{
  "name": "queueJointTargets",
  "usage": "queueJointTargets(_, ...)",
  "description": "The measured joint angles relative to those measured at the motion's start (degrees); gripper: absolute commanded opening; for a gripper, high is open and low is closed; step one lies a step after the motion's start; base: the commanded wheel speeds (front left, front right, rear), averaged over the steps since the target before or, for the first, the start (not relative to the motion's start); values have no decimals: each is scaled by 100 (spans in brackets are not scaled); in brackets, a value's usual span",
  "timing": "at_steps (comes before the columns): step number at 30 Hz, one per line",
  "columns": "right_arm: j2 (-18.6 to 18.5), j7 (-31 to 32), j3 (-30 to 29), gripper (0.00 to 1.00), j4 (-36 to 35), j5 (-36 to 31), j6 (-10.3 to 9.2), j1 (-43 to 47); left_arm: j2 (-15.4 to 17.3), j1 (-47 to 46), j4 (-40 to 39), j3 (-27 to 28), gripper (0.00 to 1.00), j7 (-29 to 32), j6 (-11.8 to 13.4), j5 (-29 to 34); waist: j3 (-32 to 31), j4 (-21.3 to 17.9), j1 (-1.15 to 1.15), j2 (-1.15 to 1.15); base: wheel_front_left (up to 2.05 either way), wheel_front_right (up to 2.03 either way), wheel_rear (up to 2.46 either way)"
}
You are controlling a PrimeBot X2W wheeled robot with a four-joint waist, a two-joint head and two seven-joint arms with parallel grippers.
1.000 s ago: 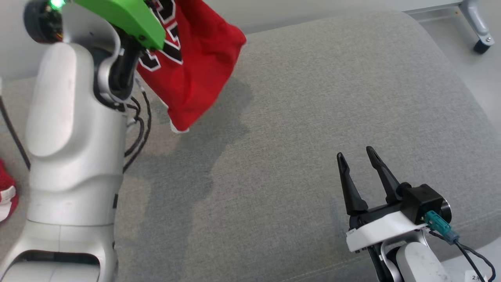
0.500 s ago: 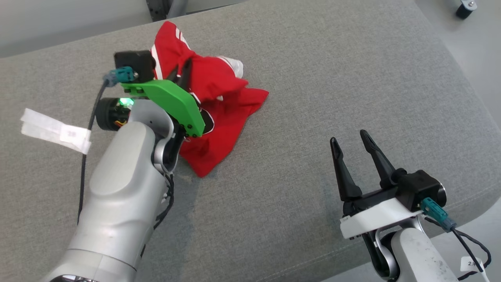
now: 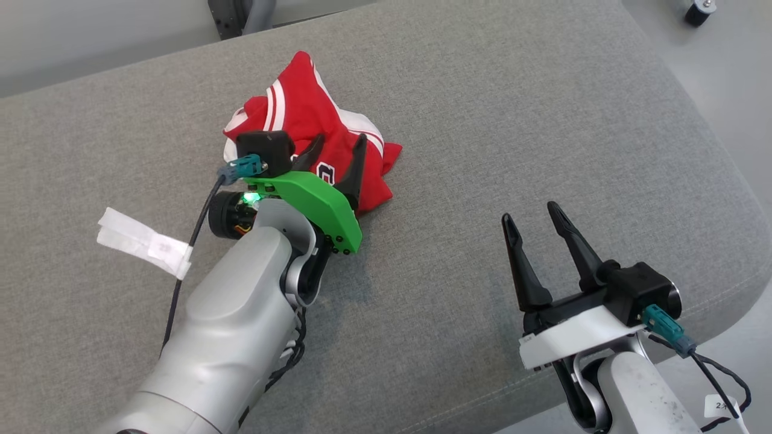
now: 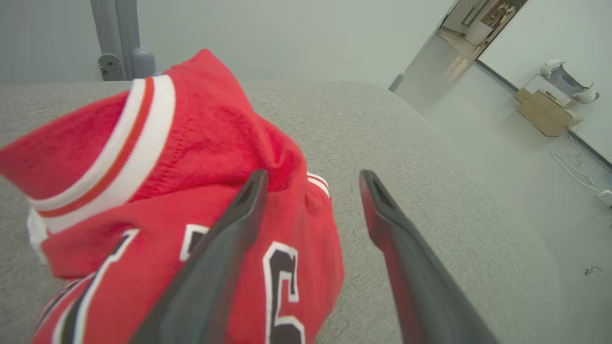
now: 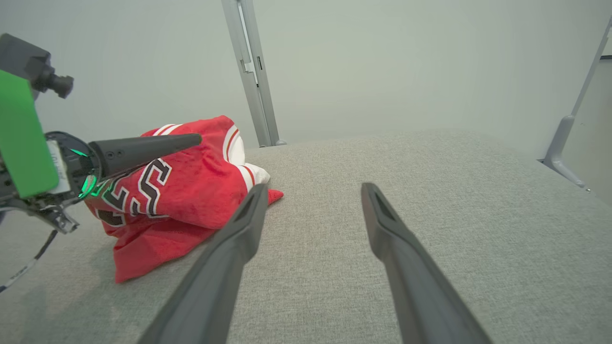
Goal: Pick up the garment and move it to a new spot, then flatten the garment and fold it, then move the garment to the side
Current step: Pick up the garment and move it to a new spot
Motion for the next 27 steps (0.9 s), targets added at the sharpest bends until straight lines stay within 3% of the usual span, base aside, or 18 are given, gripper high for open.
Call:
queueJointTargets(5,2,0,-31,100,19,4,0,109,1,3,-78,-199,100,-559,80,-92,-204,76,0,0,0,0,0)
queueJointTargets(11,3,0,-81,100,14,-3,0,272,87,254,-168,25,100,-789,277,89,-458,219,0,0,0,0,0)
queueJointTargets(18,4,0,-190,100,13,-58,0,463,537,1415,-1312,1184,100,-808,544,740,-782,547,0,0,0,0,0)
queueJointTargets(24,4,0,-263,100,7,-120,0,667,667,2596,-2120,2033,100,-808,619,1362,-1030,853,0,0,0,0,0)
queueJointTargets(27,4,0,-292,100,-16,-158,0,762,635,3248,-2532,2455,100,-808,542,1804,-1164,1049,0,0,0,0,0)
